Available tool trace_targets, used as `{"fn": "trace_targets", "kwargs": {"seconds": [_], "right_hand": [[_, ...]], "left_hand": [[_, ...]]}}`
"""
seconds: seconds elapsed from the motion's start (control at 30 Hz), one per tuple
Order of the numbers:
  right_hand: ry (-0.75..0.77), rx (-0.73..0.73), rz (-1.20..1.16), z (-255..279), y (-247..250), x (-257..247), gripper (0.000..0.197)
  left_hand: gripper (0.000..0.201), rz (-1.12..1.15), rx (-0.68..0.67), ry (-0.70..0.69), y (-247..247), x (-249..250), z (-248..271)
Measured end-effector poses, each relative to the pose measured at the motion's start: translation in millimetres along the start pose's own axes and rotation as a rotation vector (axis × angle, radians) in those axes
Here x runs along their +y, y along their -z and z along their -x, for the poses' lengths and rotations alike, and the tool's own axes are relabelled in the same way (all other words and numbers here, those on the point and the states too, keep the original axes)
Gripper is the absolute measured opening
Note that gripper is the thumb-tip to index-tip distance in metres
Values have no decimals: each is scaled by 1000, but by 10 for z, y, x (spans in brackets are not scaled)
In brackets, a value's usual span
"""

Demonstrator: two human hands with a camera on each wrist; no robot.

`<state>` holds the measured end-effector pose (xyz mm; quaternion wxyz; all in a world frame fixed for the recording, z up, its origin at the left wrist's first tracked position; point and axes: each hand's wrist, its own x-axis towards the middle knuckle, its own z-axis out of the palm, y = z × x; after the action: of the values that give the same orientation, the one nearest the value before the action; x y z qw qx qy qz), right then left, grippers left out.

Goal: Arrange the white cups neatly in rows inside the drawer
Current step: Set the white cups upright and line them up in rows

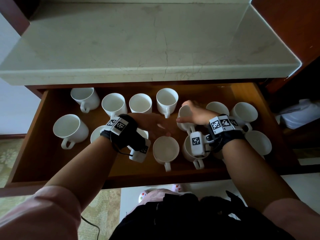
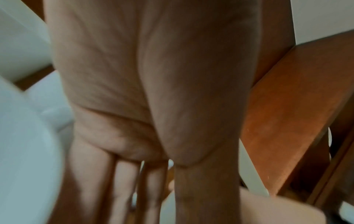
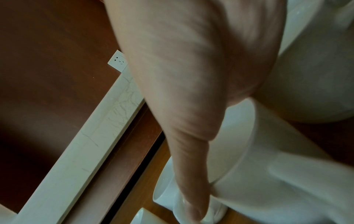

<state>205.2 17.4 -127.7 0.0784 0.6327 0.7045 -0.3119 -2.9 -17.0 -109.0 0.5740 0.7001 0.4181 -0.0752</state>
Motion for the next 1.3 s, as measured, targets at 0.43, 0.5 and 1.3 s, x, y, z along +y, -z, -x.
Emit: {"fn": "trace_targets", "kwargs": {"seconds": [0.43,0.5,1.3], "right_hand": [[-44,31,92,-38,-2,-61,82],[-42,34,96,-21,4,-46,86],[50,49,77,57,-3,-66,74]], "left_hand": [[79,-297,564,76,415,97,-136],[88,-325,541,127,424,127,-256],[78,-591,459,139,508,237,-624]]}}
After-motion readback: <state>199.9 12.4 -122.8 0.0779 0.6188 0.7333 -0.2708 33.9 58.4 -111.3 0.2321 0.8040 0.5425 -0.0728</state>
